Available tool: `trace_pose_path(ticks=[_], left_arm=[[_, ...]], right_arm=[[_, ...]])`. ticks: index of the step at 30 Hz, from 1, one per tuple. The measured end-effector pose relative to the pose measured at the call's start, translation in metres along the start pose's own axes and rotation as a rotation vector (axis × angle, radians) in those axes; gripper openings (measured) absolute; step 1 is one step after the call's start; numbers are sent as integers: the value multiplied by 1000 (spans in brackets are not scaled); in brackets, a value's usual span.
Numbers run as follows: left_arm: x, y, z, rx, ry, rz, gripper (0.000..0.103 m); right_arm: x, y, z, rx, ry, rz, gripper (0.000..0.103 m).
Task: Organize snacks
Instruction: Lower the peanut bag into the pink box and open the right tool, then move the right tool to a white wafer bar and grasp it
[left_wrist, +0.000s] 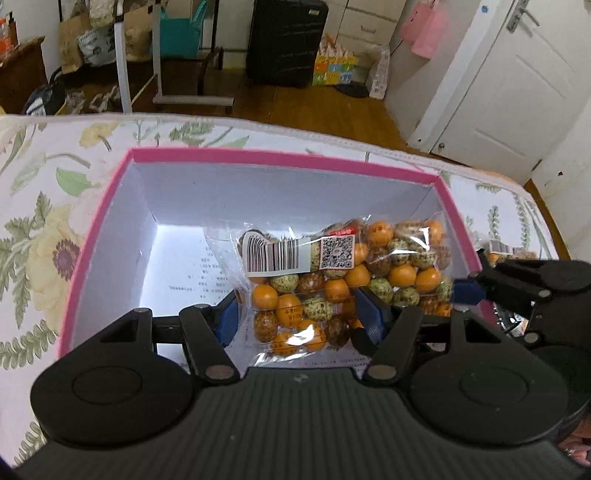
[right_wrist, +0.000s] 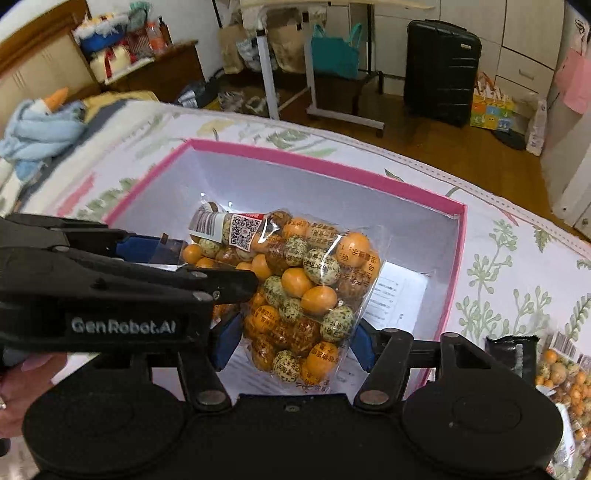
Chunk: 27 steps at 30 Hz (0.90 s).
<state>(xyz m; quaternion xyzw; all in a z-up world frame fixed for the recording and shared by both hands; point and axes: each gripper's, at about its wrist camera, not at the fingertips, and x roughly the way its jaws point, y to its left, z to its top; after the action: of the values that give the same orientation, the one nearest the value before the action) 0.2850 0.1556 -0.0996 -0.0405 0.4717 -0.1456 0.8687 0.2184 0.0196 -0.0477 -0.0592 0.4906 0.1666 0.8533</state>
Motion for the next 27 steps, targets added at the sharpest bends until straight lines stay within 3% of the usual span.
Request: trace_pose_path(ticks=[5,22,27], left_arm=[[-6,-17,-10,68,-60,93,65],[-89,-71,-29,168,-116,76,71],[-114,-96,-38,206,-137,54,72]], right_arm=[[-4,9,-8,-87,-23,-140,73],[-125,-14,-64,-50,-208,-93,75],[-168,-31,-96,-18,-251,-11,77]])
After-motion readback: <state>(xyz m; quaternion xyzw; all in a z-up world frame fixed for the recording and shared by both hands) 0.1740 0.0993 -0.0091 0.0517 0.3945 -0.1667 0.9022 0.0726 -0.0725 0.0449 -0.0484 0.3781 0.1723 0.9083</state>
